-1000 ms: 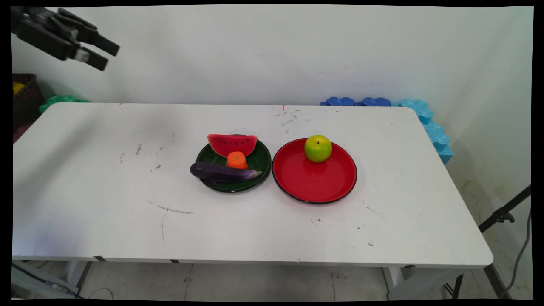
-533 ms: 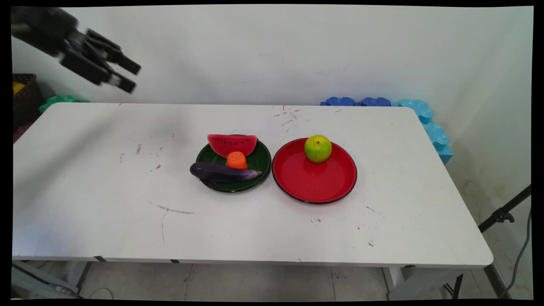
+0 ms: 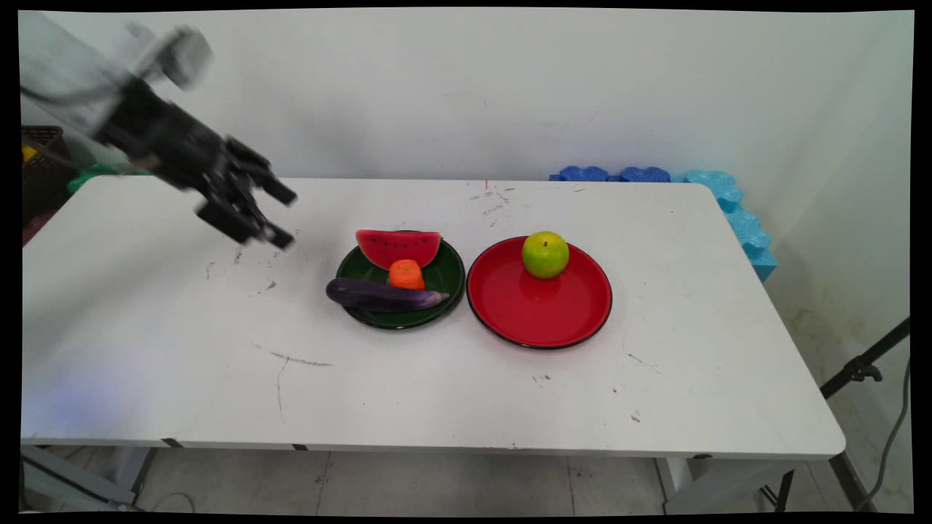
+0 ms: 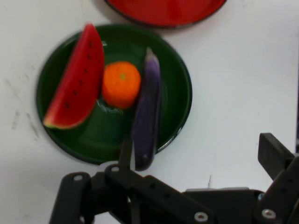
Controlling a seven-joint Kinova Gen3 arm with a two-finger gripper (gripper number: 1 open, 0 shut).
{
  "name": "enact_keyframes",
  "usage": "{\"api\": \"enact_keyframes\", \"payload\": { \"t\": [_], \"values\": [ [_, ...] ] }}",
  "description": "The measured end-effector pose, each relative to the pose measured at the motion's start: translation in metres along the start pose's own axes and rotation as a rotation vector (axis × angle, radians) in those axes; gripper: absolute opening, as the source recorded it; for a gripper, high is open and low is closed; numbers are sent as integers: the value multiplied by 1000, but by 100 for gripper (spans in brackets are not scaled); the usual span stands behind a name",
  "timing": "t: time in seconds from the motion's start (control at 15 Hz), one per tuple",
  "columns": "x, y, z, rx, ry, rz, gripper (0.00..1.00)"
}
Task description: Pick up the eggplant from the green plate
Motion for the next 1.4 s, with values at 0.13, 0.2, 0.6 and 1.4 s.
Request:
{"api": "enact_keyframes", "payload": {
  "t": [0.13, 0.2, 0.6, 1.4],
  "values": [
    [1, 4, 36, 3, -63, 20, 100],
    [1, 5, 47, 4, -83, 26, 100],
    [9, 6, 105, 25, -172, 76, 100],
    [44, -12, 146, 95, -213, 97, 100]
  ]
}}
